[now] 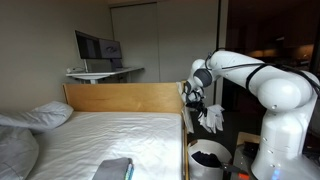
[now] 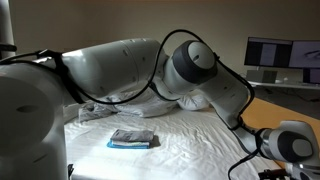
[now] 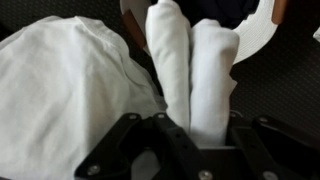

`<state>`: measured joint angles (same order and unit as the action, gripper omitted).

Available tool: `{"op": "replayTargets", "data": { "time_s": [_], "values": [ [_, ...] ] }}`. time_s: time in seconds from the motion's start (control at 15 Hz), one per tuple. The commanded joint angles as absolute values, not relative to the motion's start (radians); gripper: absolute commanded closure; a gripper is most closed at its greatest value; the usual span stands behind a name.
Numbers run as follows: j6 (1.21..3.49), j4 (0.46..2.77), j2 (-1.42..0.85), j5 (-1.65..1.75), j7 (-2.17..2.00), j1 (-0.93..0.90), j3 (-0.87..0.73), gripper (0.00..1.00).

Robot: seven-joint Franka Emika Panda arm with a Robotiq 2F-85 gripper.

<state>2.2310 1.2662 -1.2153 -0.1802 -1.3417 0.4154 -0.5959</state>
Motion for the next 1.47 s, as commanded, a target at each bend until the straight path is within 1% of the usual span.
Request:
{"op": "replayTargets", "data": {
  "time_s": [0.0,0.47,0.53,0.6,0.67,1.0,1.07,1.2,1.4],
  "values": [
    [2.172,1.209,-1.225,-0.139,-1.394,0.461,-0.575,0.88],
    [2.146,1.160,-1.241,-0.138,-1.424,0.497,-0.561,0.89],
    [2.151,1.156,-1.241,-0.142,-1.431,0.503,-0.557,0.46],
    [2.150,1.148,-1.243,-0.143,-1.438,0.507,-0.554,0.45],
    [2.153,1.143,-1.243,-0.142,-1.444,0.510,-0.552,0.41],
    [2.161,1.135,-1.249,-0.181,-1.429,0.495,-0.589,0.08],
    [2.161,1.132,-1.250,-0.181,-1.427,0.496,-0.590,0.02],
    [2.163,1.128,-1.250,-0.182,-1.424,0.498,-0.593,0.00],
    [2.169,1.127,-1.245,-0.186,-1.411,0.501,-0.589,0.00]
  ]
}}
